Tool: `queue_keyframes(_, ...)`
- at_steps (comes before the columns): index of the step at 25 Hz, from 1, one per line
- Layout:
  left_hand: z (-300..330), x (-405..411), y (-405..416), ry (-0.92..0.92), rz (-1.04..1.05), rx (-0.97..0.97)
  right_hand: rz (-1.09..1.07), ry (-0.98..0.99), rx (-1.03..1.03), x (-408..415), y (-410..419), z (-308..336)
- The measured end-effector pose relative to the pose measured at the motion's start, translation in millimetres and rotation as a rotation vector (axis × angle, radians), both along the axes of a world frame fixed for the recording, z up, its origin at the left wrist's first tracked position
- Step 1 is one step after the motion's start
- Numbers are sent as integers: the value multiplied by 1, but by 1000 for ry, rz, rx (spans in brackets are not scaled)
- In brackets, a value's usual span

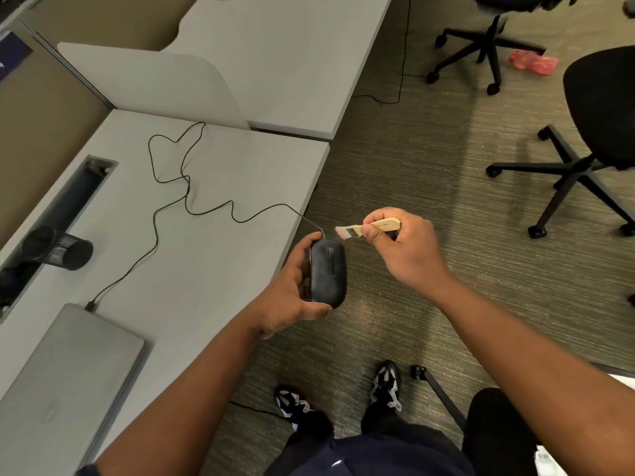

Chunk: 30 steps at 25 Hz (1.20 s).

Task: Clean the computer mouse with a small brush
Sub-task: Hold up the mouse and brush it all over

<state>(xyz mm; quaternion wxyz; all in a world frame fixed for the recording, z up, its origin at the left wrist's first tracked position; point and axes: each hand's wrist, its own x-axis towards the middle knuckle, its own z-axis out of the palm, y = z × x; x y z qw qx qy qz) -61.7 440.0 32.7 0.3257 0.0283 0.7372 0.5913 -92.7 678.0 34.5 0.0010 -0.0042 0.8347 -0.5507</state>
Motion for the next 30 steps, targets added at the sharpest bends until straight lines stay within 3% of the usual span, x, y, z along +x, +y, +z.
queue_keyframes(7,1,-1,6,-9,-3,12,-100,-89,-274,6,-8,15)
queue_keyframes(12,-3,2,5,4,8,0,6,-266,-207,5,-3,27)
queue_keyframes(16,-3,2,4,18,-4,-8,-46,-207,-302,6,-4,29)
queue_keyframes(30,-3,3,-1,22,7,-18,58,-268,-200,8,-3,33)
